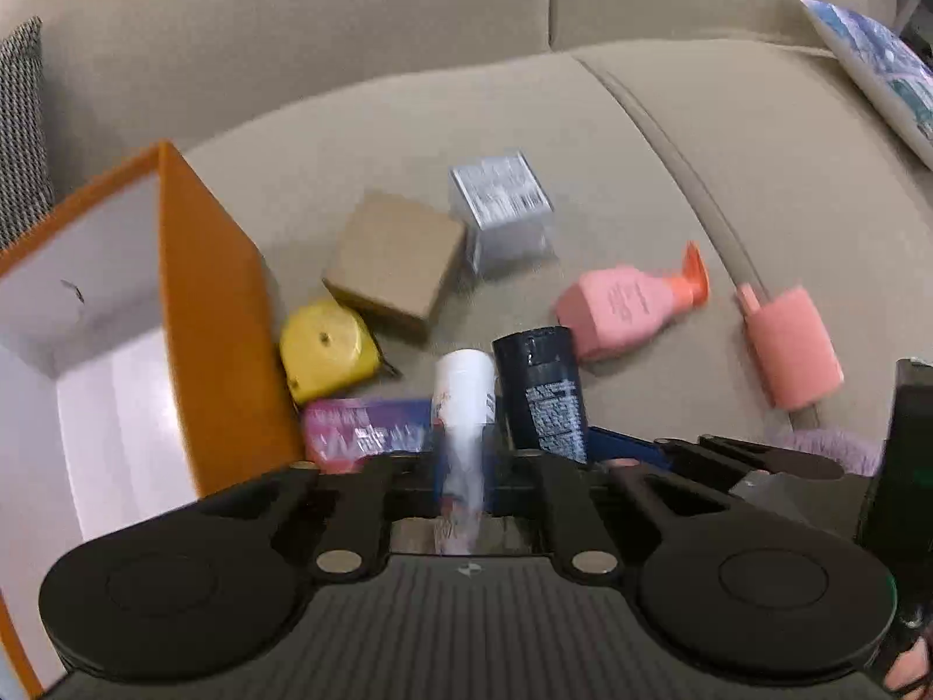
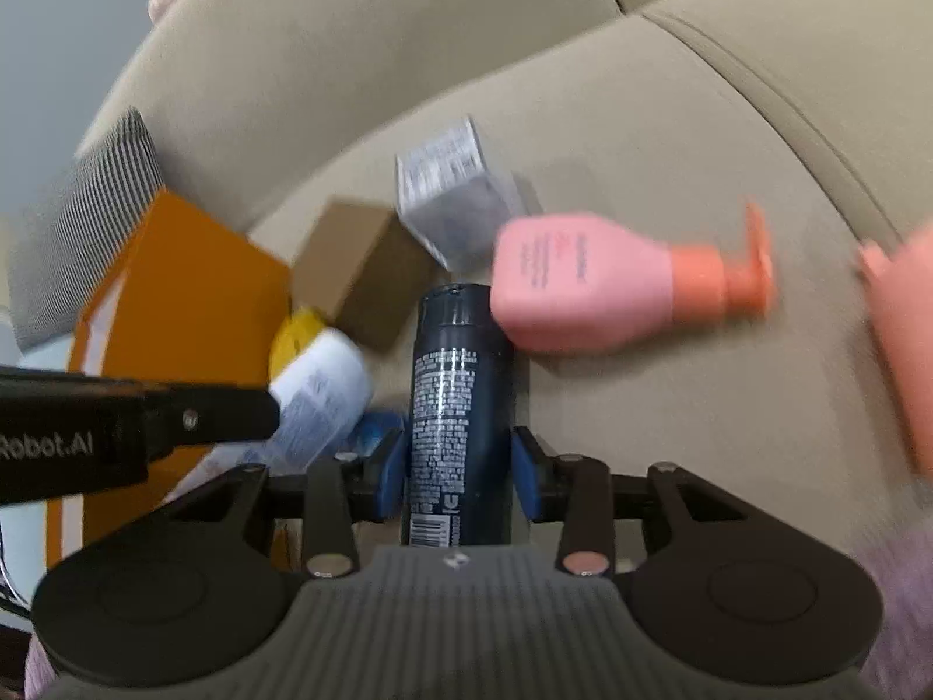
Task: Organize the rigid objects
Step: 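Lower the left gripper to the white lotion bottle while the right gripper approaches the dark spray can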
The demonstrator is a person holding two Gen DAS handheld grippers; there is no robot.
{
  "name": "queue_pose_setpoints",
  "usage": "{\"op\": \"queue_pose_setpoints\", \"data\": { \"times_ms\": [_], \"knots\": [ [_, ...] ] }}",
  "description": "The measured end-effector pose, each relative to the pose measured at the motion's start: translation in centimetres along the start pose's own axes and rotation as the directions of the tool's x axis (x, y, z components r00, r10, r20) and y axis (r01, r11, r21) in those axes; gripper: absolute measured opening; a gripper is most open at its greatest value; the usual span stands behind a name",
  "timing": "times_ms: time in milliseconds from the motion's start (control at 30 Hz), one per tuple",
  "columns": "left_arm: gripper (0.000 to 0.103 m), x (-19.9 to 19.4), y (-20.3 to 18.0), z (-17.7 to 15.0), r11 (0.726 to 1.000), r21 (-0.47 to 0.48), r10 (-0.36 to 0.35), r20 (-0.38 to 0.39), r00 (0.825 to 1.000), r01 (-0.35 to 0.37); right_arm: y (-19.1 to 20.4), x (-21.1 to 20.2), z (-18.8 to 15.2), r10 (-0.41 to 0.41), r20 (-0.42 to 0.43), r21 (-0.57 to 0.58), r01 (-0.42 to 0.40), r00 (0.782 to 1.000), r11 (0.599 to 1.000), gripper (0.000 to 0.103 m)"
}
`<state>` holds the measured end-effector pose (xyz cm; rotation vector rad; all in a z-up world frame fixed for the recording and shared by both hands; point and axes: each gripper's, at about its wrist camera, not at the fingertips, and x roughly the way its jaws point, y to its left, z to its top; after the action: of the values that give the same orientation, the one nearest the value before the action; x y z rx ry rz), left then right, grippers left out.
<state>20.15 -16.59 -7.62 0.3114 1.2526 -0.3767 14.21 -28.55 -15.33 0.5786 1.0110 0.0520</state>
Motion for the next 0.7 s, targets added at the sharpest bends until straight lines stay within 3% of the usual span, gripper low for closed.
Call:
{"op": "queue_pose_setpoints", "data": {
  "times_ms": [100, 267, 533, 700],
  "knots": [
    [0.000, 1.1, -0.3, -0.6, 0.999, 0.029, 0.024, -0.031, 0.999, -0.023, 0.1, -0.5, -0.7, -0.030, -0.025, -0.016, 0.030, 0.999, 0.999, 0.040],
    [0.003, 1.3, -0.1, -1.3, 1.000, 0.020, -0.012, -0.044, 0.999, 0.013, -0.6, -0.3, -0.4, -0.004, -0.030, 0.025, 0.005, 1.000, 1.000, 0.042],
    [0.040, 1.9, 0.9, -1.8, 0.999, -0.036, 0.002, -0.098, 0.995, -0.006, -2.4, -1.3, -0.4, 0.006, -0.039, 0.062, -0.004, 0.999, 0.998, 0.042],
    [0.044, 2.6, 0.0, -3.2, 0.999, -0.014, -0.043, -0.125, 0.991, 0.041, -4.0, -4.1, -0.8, 0.040, 0.024, 0.102, -0.042, 0.999, 0.994, 0.038]
  ]
}}
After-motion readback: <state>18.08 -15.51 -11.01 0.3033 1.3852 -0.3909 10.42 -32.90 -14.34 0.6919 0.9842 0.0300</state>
